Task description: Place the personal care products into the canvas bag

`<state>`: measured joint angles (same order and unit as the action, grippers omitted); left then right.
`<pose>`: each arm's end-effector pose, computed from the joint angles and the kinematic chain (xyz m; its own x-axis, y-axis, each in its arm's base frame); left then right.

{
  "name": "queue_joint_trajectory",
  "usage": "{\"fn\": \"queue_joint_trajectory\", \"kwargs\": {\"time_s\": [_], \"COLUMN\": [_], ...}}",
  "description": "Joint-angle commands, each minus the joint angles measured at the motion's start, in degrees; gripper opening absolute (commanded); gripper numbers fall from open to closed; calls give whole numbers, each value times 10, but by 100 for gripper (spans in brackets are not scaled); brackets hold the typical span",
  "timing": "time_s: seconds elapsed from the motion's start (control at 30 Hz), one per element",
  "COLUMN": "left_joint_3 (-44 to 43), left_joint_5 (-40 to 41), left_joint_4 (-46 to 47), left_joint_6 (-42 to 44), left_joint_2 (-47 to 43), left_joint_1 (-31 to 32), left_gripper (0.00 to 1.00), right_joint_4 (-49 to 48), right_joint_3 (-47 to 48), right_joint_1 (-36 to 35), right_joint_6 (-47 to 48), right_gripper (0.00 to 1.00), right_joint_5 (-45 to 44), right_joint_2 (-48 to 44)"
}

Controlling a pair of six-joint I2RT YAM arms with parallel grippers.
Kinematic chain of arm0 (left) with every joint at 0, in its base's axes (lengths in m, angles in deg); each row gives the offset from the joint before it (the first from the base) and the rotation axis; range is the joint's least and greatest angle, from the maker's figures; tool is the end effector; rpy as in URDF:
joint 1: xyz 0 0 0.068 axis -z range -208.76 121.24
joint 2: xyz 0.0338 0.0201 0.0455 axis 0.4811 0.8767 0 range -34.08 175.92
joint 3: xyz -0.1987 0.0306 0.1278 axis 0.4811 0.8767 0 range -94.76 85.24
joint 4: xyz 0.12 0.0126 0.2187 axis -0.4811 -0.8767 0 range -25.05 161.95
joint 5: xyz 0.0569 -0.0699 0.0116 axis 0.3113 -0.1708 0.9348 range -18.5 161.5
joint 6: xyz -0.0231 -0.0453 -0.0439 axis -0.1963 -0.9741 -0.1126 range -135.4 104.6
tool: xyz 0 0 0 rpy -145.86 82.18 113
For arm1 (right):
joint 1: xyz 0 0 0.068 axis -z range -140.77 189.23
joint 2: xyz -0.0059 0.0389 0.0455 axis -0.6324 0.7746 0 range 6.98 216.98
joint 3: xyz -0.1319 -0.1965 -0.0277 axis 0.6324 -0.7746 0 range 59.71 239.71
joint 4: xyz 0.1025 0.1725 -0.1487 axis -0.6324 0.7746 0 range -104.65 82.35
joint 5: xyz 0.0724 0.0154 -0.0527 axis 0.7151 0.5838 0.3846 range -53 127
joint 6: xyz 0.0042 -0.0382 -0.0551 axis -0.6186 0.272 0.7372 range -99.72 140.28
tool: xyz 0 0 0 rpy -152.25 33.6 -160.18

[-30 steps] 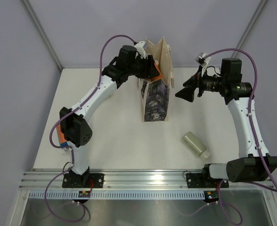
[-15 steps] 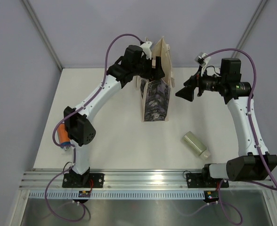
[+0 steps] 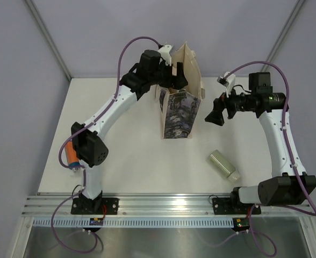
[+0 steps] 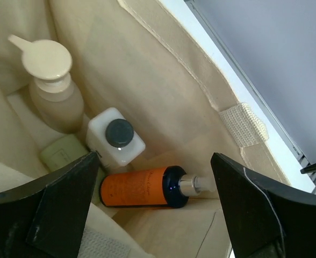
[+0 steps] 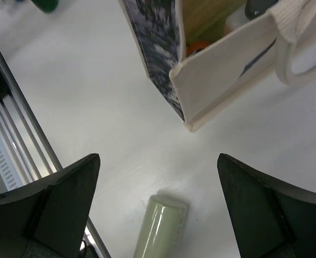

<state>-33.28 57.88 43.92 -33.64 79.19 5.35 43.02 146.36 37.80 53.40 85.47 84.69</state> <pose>0.3675 -0.2641 0.3552 -0.5314 -0.0074 -0.8471 0.5880 0.7166 -0.3752 0.2630 0.0467 0.3495 -0.3506 -0.3711 -0.8599 -0.8378 0.5347 0.1109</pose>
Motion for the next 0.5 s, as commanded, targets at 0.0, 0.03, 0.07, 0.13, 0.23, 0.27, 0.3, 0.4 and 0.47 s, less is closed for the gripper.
{"fn": "queue_joint_trajectory", "kwargs": {"time_s": [0.0, 0.03, 0.07, 0.13, 0.23, 0.27, 0.3, 0.4, 0.47], "left_joint_3": [-17, 3, 20, 94, 180, 235, 265, 385, 444], "left_joint_5": [20, 37, 46, 64, 91, 97, 102, 123, 134], "left_joint_4": [19, 21, 28, 44, 75, 84, 87, 98, 102], "left_joint_6": [26, 33, 46, 55, 60, 60, 59, 49, 32], "left_joint_2": [-78, -113, -133, -207, -285, -334, -359, -453, -497], "left_joint_1": [-18, -22, -27, -33, -41, -44, -45, -47, -47], "left_gripper": [92, 99, 99, 99, 99, 99, 99, 99, 99], "right_joint_4": [105, 131, 139, 149, 151, 145, 130, 68, 36], "right_joint_3": [13, -2, -12, -56, -138, -164, -190, -299, -354], "right_joint_1": [3, 2, 2, 1, -4, -22, -37, -117, -141], "right_joint_6": [100, 107, 112, 106, 132, 134, 120, 65, 21], "right_gripper": [100, 100, 99, 99, 99, 99, 100, 100, 99], "right_joint_5": [-63, -102, -126, -199, -243, -254, -274, -373, -406], "right_joint_2": [-12, -12, -13, -23, -59, -72, -104, -149, -160]}}
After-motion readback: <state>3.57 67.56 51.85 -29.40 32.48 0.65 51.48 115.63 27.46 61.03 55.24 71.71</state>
